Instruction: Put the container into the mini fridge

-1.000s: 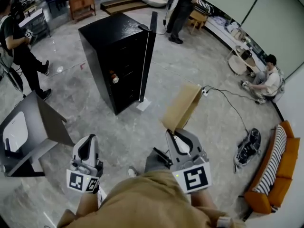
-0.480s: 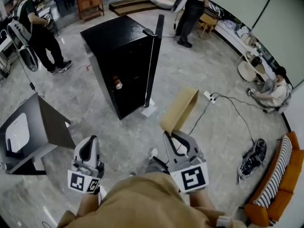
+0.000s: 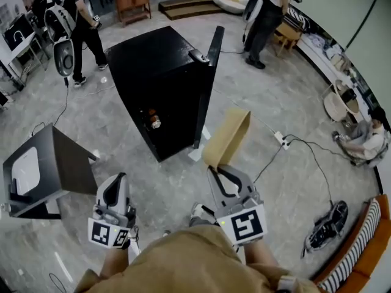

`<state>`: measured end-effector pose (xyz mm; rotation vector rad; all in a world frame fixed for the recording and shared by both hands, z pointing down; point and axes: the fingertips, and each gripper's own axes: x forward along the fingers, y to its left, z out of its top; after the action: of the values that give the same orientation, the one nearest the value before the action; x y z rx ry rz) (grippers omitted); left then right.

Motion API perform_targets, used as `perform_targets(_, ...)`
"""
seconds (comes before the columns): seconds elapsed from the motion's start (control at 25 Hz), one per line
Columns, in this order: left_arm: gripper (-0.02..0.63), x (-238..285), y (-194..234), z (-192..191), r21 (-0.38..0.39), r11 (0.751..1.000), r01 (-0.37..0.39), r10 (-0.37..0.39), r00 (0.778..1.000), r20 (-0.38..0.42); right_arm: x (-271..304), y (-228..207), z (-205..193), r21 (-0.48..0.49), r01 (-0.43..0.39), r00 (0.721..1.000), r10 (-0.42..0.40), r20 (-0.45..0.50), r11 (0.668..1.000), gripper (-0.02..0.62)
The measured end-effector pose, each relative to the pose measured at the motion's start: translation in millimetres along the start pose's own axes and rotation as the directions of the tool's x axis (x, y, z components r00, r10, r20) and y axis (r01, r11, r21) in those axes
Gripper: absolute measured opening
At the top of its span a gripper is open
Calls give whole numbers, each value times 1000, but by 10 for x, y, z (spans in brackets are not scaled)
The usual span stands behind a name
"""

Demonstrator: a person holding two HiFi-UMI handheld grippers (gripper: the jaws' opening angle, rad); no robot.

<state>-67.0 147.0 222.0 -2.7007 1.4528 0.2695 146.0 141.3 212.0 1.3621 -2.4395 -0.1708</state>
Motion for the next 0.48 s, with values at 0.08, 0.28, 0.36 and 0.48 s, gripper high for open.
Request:
perform_targets(0.08,2,182,-17,-14,12,1000,-17,17,1000,-4,90,-198,-17,-5,-17,1000,17,6,1000,12)
perform_targets(0.28,2,542,-55,-60,28,997,-65,65,998,-9,292,-578,-91,-22,-65,998,65,11,998,12)
perform_targets(0.36,2,660,-83,-87,38,996,-78,79,997,-14,354,-685,-133,-20,-84,996,85,18,996,12)
perform_targets(0.48,2,796,-126,-100,63,993,-99,101,995,-15,412,-829,-218,-11,-109,994,109,27,994,12)
